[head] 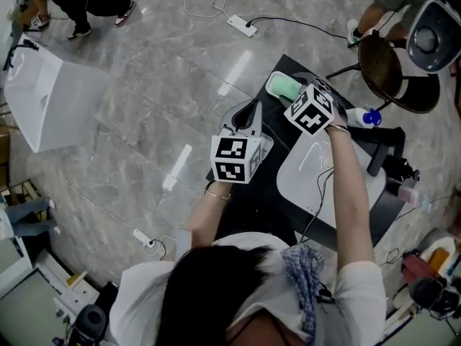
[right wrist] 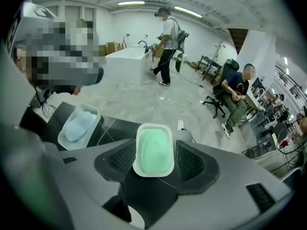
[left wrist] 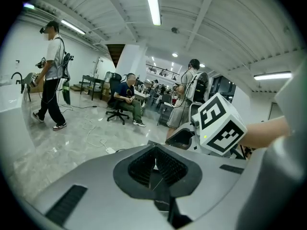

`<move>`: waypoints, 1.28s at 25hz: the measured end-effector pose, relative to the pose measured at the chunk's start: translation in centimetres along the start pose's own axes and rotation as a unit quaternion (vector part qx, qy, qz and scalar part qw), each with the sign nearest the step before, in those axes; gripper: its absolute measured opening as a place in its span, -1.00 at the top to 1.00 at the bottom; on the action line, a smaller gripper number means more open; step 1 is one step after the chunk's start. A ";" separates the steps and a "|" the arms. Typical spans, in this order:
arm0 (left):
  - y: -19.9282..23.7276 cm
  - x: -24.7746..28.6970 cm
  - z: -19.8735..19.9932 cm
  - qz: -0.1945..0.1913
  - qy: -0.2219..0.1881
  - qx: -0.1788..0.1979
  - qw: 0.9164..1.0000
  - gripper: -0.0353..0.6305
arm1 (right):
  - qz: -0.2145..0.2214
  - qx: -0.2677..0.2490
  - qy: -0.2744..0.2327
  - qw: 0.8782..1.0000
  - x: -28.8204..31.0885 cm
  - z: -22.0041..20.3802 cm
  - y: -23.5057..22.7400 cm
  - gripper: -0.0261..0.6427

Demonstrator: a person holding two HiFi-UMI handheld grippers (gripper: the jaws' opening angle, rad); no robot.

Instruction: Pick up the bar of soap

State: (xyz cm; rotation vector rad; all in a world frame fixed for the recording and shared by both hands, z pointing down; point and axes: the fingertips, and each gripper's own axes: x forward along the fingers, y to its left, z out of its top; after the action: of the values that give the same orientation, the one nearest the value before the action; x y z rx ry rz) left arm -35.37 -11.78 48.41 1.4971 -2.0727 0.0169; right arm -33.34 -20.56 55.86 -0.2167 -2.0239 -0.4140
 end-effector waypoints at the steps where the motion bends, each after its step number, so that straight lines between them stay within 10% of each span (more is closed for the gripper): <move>1: 0.1 0.1 0.0 0.001 -0.001 0.000 1.000 0.86 | 0.005 -0.009 0.013 1.000 0.5 -0.3 -0.1 0.17; 32: 0.9 -0.7 -0.9 -0.010 -0.002 0.000 1.000 0.86 | 0.021 -0.074 0.123 0.989 4.3 -0.6 -0.9 0.12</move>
State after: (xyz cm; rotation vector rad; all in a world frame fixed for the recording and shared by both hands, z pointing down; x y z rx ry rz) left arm -35.65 -10.55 49.13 1.5196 -2.0605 0.0070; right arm -35.13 -21.77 59.74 -0.2838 -1.7463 -0.5381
